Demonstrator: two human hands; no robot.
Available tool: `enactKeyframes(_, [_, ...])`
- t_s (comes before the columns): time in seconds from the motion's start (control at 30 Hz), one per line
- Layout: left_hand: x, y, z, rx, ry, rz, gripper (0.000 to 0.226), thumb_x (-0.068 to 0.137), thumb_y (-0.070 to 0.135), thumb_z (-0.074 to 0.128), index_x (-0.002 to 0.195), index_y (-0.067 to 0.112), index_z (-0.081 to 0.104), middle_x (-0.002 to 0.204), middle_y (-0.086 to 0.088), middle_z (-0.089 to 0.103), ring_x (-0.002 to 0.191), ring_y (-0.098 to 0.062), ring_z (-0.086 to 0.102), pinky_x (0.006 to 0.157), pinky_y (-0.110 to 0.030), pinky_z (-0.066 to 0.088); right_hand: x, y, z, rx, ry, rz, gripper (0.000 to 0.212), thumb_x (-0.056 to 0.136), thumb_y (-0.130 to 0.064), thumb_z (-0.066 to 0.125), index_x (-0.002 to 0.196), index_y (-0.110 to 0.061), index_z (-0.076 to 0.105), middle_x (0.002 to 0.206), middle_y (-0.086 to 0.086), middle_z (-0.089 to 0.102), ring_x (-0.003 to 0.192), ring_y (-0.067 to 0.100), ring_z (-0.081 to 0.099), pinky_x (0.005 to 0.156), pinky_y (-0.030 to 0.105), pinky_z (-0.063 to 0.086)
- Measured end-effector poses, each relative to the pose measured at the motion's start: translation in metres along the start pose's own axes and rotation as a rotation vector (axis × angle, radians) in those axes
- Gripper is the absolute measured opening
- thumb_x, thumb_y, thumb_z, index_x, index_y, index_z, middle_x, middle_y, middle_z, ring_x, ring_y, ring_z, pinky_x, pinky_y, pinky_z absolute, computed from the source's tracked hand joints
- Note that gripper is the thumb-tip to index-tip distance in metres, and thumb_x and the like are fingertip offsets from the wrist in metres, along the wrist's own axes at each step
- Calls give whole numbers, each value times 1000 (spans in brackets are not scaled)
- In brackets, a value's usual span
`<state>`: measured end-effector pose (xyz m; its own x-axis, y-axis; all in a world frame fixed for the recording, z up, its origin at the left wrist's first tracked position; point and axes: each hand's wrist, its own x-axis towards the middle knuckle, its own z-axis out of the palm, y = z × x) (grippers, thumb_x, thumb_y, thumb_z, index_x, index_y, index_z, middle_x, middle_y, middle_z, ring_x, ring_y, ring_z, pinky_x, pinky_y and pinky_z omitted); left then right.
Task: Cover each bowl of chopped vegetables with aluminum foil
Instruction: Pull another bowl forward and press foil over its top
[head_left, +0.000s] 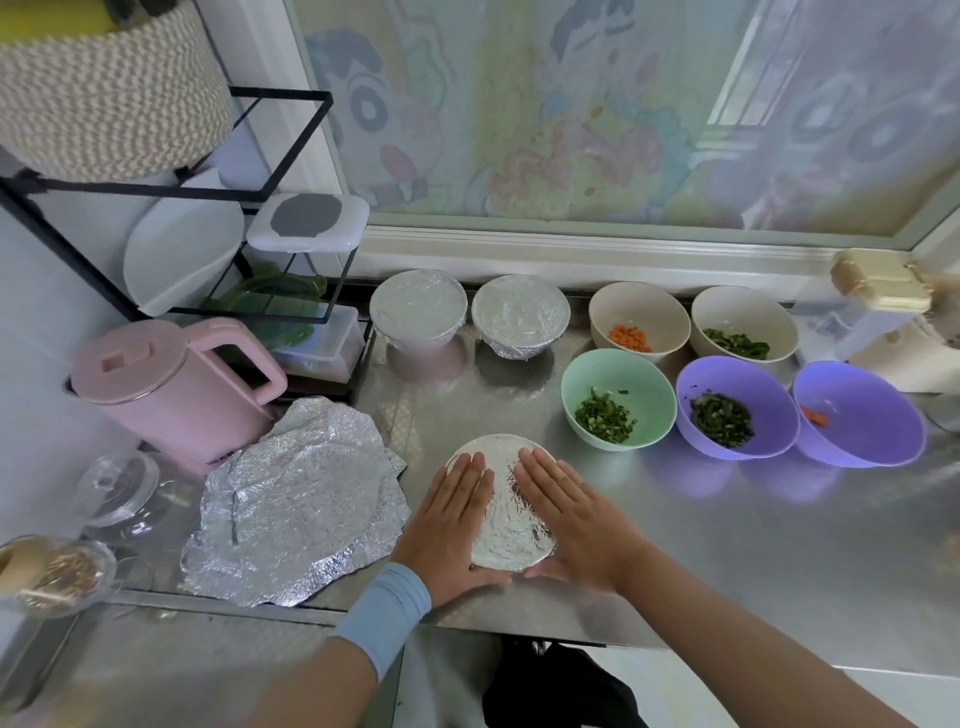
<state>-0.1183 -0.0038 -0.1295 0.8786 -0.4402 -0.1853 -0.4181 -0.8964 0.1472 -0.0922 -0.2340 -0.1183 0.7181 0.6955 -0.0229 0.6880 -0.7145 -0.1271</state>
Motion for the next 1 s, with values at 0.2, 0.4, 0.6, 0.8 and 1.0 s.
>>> enactKeyframes(0.2, [6, -4, 2, -7, -20, -16, 139, 62, 95, 44, 153, 4, -8, 162, -19, -1, 149, -29, -10, 119, -40, -9, 1, -5, 1, -16, -31, 42, 108, 83, -82, 39, 153, -3, 19, 162, 16, 11, 150, 29, 7, 118, 45, 18])
enactKeyframes(0.4, [0, -6, 1, -38, 64, 38, 138, 67, 89, 48, 138, 16, -45, 155, -7, -36, 142, -18, -35, 114, -31, -26, 2, -13, -7, -14, -56, 54, 121, 74, -92, 35, 155, -6, 9, 163, 13, 0, 151, 28, -1, 120, 45, 8])
enactKeyframes(0.6, [1, -7, 7, -95, 98, 8, 139, 68, 83, 56, 134, 21, -50, 154, -7, -36, 142, -15, -35, 113, -29, -27, 11, -20, -7, -7, -29, 81, 118, 77, -89, 35, 155, -5, 8, 163, 11, 0, 151, 27, -2, 119, 46, 11])
enactKeyframes(0.8, [5, -13, -4, -27, 185, -19, 135, 67, 80, 60, 149, 17, -27, 159, -4, -29, 146, -20, -28, 116, -32, -24, 10, -23, 1, 24, -9, 141, 113, 80, -85, 38, 153, -2, 16, 162, 15, 7, 150, 30, 5, 117, 47, 18])
enactKeyframes(1.0, [-29, 13, 7, -971, 455, -398, 93, 84, 18, 66, 156, 22, 6, 163, 5, 3, 150, -12, -1, 121, -26, 17, 24, -21, -13, 157, 7, 272, 100, 83, -82, 31, 157, -22, 1, 162, 5, -17, 148, 21, -19, 120, 47, -4])
